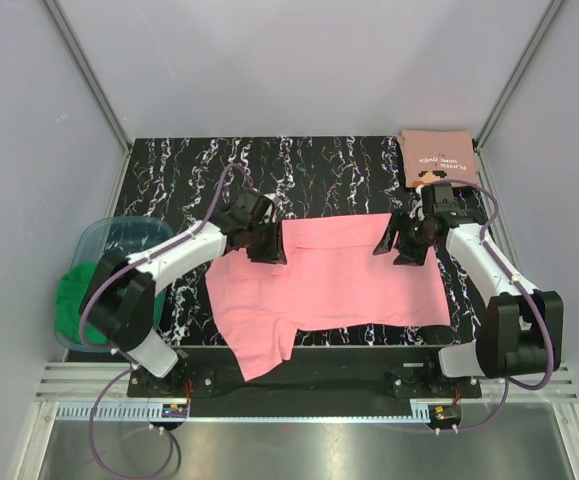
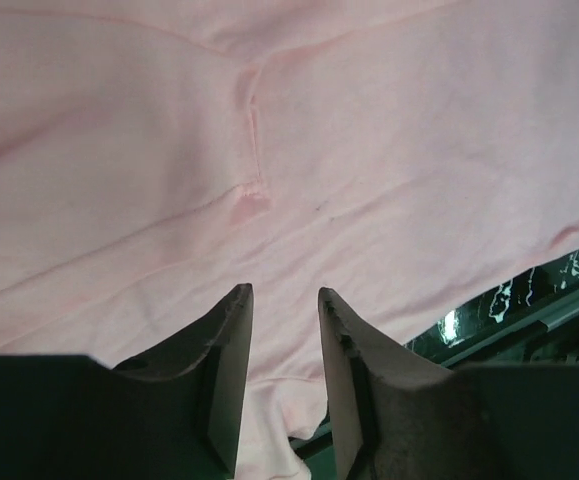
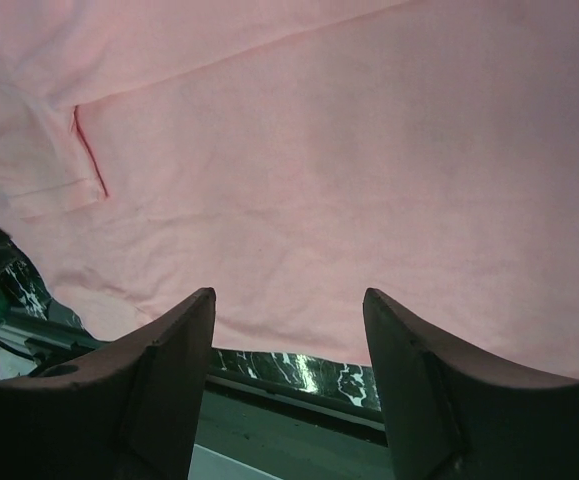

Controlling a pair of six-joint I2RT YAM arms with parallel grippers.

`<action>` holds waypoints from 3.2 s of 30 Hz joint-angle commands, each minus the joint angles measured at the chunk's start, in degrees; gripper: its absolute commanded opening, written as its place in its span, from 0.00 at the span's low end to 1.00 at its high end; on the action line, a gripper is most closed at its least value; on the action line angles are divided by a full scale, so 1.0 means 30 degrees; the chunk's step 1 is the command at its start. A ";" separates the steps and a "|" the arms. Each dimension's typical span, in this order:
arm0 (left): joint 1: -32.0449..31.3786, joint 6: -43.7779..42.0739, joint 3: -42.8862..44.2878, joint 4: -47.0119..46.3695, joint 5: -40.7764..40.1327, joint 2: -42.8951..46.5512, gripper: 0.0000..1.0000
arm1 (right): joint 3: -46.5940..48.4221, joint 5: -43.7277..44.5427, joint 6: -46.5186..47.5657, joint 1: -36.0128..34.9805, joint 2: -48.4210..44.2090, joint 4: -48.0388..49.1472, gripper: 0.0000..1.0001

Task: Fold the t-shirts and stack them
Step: Fold the tshirt

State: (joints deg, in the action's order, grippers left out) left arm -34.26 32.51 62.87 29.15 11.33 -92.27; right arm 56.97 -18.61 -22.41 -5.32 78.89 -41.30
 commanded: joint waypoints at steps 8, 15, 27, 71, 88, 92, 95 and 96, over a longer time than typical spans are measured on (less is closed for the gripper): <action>0.4062 -0.2283 0.0871 0.0425 0.0792 0.0494 0.37 | 0.3536 -0.1853 -0.0936 -0.2702 0.3728 0.1433 0.63; 0.6996 -0.2253 0.1043 -0.0222 0.1116 -0.1351 0.37 | 0.7196 0.2406 -0.0704 -0.3206 0.6919 -0.0730 0.64; 0.6439 0.0936 0.3294 0.1178 -0.2808 -0.4597 0.39 | 1.1682 0.6670 0.0498 0.0336 1.0611 -0.2084 0.68; 0.7179 -0.2663 1.0663 0.6105 -0.3748 -0.4352 0.57 | 1.5528 0.6847 0.0938 0.3268 1.0156 -0.6273 0.89; -0.2311 0.6379 -0.7243 0.7775 -0.5329 1.0920 0.41 | 0.8287 0.3658 0.1144 -0.1389 0.2328 -0.5511 0.67; -0.4046 0.8086 -0.8882 0.6898 -0.5331 1.1567 0.43 | 0.7847 0.3186 0.1085 -0.1478 0.1565 -0.5452 0.67; -0.4984 0.8644 -0.9325 0.5875 -0.4979 1.1129 0.49 | 0.7759 0.3070 0.1055 -0.1595 0.1126 -0.5628 0.67; -0.5247 0.8761 -0.9326 0.5697 -0.5037 1.0750 0.50 | 0.7671 0.3040 0.1055 -0.1595 0.0979 -0.5657 0.67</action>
State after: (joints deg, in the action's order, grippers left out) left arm -48.14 54.02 35.35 51.13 -3.49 -58.85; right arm 80.20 -7.40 -19.29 -9.76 85.38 -58.39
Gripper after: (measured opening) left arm 0.485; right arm 0.673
